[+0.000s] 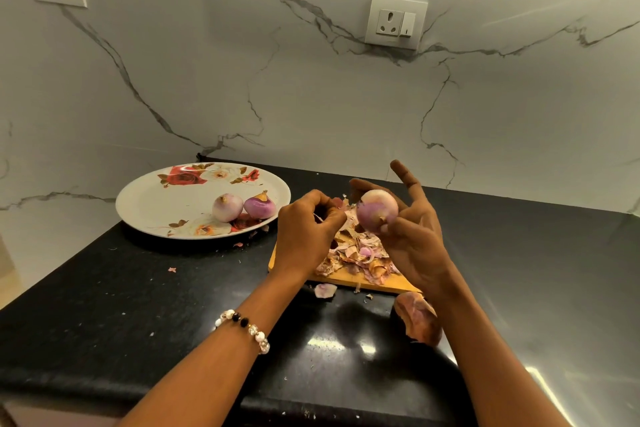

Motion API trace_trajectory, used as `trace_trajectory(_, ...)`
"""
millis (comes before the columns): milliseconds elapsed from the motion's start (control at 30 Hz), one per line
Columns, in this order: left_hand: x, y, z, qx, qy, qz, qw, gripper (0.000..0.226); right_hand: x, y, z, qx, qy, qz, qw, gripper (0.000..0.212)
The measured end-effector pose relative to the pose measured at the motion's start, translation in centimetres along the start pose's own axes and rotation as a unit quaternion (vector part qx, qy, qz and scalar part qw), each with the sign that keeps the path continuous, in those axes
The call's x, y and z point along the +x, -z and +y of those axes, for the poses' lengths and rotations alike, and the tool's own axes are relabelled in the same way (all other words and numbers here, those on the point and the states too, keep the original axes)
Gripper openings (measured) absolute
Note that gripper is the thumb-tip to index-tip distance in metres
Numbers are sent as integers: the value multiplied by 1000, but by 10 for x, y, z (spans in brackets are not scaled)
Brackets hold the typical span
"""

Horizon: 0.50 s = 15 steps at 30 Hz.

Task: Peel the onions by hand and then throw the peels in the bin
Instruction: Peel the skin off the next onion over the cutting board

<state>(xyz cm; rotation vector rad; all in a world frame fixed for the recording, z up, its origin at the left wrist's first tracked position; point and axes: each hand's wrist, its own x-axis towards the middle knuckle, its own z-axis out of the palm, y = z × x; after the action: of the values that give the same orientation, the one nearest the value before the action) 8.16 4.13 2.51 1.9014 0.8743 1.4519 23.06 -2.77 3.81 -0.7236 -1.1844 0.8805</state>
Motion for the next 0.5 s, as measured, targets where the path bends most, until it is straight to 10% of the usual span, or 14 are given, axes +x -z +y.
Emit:
trace_trajectory(300, 3, 0, -9, 49, 44, 42, 997, 14, 0, 6, -10, 189, -2, -34, 981, 105)
trace_trajectory(500, 2, 1, -2, 34, -42, 67, 996, 26, 1, 3, -5, 190, -27, 0, 981, 76)
